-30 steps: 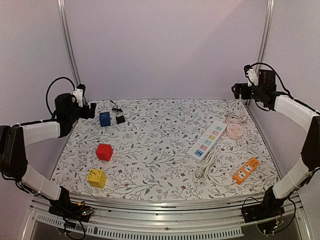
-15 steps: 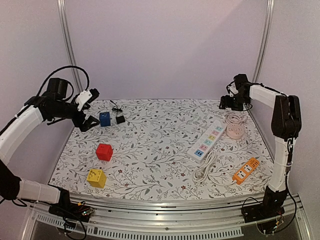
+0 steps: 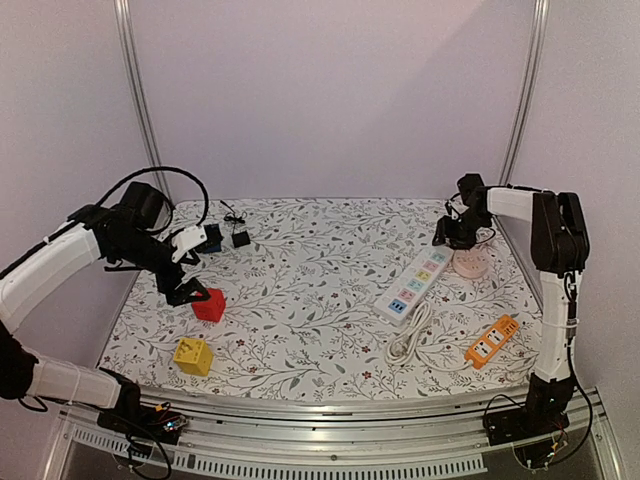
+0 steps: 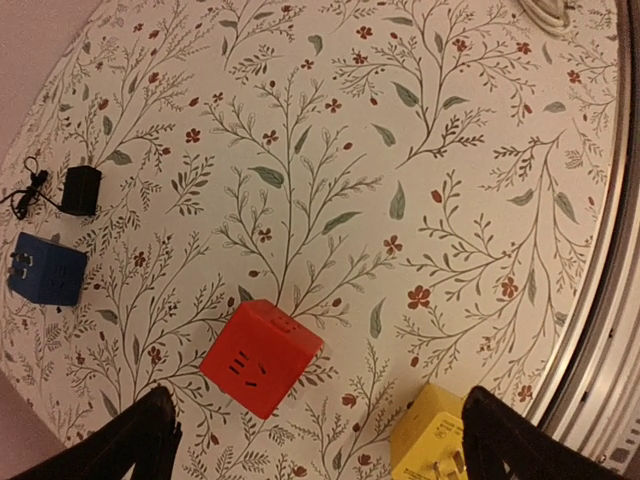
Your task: Insert the plug
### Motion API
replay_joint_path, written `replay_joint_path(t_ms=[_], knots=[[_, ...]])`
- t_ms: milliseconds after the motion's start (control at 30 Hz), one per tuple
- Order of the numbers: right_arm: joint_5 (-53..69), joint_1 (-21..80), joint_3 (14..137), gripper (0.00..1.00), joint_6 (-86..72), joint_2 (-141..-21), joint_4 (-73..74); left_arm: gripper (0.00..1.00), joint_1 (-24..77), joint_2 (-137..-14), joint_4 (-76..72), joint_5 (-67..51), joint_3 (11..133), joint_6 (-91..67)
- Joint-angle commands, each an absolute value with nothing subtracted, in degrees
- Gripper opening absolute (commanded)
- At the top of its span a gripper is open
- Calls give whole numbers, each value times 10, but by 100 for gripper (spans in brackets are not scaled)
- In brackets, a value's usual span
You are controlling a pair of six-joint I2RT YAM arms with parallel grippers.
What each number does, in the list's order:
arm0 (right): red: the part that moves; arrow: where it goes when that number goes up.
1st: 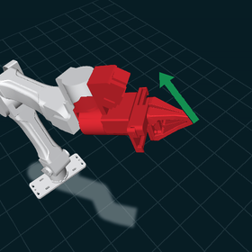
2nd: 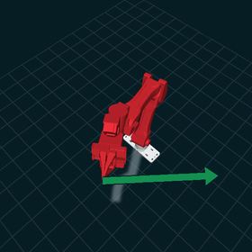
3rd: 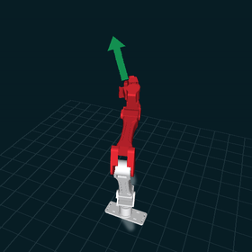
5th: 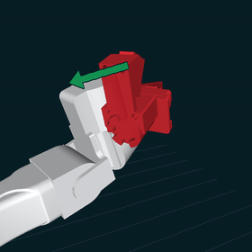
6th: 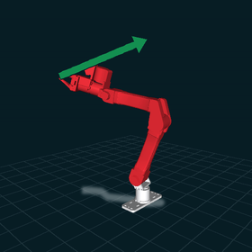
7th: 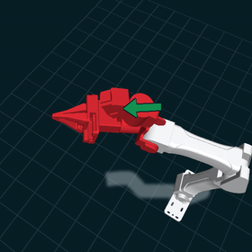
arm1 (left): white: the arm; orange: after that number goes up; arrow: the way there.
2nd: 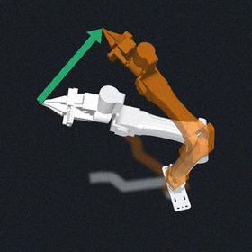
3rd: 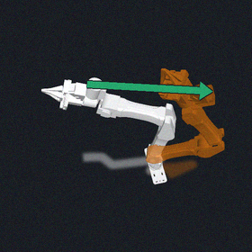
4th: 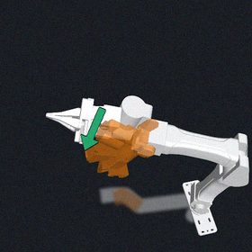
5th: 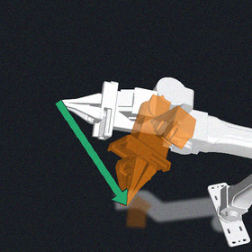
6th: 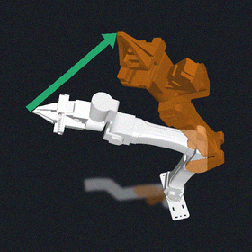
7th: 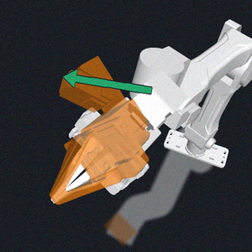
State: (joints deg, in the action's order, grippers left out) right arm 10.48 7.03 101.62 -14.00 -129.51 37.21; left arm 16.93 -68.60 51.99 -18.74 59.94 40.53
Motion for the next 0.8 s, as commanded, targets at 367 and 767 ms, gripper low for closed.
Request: replay_joint_path(t_ms=[367,767], knots=[[118,231,632,57,-349,-1076,207,99,199,-670,506,-176,541,429],[44,332,545,64,-411,-909,223,100,203,-665,495,-171,501,425]])
